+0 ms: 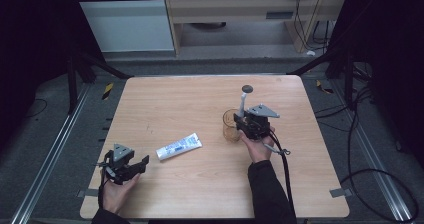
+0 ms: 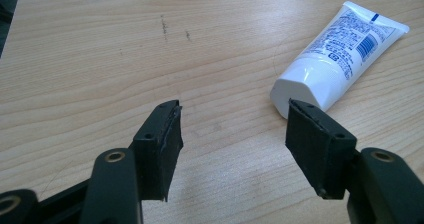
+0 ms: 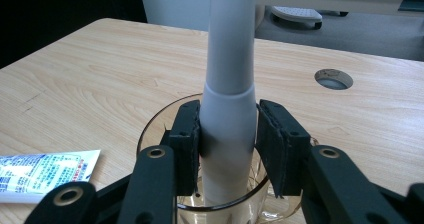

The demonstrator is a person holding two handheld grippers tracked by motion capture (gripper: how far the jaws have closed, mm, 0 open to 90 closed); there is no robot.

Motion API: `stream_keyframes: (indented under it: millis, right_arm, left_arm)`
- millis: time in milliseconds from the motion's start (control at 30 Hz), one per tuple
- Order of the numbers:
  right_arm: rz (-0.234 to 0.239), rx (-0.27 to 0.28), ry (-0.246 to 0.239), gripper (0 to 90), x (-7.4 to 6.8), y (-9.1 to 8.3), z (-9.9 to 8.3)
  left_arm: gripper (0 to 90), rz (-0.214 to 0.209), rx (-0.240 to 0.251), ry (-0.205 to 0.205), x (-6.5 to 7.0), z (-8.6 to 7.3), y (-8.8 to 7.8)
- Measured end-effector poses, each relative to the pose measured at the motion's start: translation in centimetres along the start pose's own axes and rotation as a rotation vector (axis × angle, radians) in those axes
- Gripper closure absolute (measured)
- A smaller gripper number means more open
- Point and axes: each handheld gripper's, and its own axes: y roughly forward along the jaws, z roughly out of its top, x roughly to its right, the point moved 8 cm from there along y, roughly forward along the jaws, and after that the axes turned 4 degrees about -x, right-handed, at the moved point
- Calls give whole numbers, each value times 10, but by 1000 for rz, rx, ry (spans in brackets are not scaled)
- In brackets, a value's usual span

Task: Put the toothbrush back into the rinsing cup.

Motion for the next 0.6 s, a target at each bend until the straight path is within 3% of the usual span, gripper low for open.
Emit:
stream_keyframes:
  millis: [333,600]
  right_arm:
    - [-2,1,-13,600,-2,-2,0]
    - [-7,31,-24,443,-4,-7,5]
  left_arm:
    - [390,21,33,22,-1,2,-2]
    - [436,8,39,16,0,3,-2]
